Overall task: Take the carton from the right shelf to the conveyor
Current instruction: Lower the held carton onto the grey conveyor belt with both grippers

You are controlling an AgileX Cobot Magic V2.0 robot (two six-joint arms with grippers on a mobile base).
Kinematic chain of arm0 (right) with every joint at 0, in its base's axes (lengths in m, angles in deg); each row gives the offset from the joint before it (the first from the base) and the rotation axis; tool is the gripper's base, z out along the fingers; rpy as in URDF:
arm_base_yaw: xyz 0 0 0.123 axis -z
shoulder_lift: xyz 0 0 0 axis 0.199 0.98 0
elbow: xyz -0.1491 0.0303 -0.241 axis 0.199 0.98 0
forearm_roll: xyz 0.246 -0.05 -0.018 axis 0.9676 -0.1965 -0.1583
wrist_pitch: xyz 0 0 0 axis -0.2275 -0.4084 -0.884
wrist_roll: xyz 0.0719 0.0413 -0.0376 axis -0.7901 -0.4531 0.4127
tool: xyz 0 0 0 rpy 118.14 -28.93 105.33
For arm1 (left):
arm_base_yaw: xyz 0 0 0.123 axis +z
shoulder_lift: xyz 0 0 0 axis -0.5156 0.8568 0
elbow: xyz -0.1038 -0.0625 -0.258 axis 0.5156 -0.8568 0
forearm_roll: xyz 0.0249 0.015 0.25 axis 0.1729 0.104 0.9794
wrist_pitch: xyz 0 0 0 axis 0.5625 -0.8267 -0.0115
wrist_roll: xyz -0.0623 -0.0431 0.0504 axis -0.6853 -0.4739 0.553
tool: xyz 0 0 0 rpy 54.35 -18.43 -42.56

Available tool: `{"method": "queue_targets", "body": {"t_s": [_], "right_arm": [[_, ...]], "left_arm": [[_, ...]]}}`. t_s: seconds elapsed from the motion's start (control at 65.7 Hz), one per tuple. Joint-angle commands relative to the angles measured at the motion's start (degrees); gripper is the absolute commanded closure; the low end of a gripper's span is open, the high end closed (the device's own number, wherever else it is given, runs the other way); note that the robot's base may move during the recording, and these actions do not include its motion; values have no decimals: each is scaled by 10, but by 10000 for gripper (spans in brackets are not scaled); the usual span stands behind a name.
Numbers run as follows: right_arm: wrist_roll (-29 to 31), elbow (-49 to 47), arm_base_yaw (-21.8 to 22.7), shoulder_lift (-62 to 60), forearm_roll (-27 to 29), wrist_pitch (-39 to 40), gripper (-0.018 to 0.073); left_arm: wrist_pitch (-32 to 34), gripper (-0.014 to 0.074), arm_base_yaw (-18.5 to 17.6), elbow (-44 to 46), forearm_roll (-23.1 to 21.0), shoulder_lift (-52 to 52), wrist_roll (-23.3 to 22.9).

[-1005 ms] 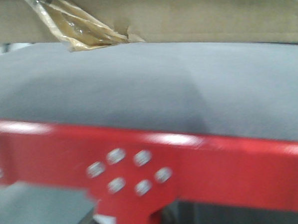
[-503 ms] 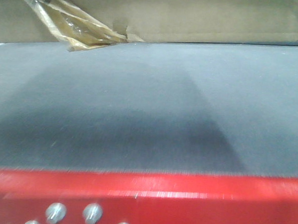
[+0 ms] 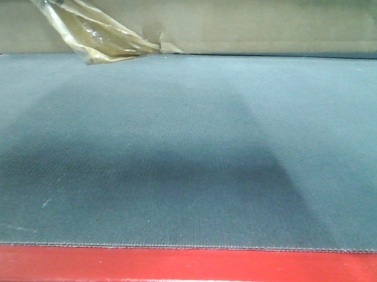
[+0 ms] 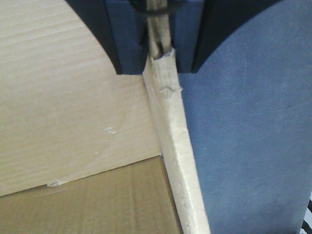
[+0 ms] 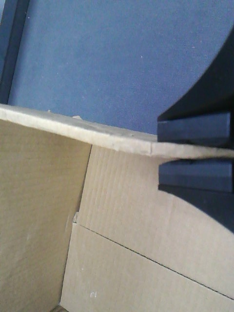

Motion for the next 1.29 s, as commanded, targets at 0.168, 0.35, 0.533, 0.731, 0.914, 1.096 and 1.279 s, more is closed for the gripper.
{"method": "queue_targets", "body": {"t_s": [0.168,0.35,0.533,0.731,0.914,1.096,1.279], "right_arm": [[8,-5,-5,-7,17,36,629],[8,-5,-5,-7,17,36,629],[8,-5,-5,-7,17,36,629],[8,-5,-5,-7,17,36,629],[8,-5,-5,-7,17,37,629],[8,-5,-5,-7,17,37,629],[8,-5,-5,-7,17,35,629]], "left_arm": [[22,608,-2,2,17,-4,8],[22,608,-2,2,17,-4,8],[22,608,-2,2,17,-4,8],[22,608,-2,2,17,-4,8],[22,608,-2,2,17,-4,8],[22,608,-2,2,17,-4,8],[26,608,-2,2,17,-4,8]]}}
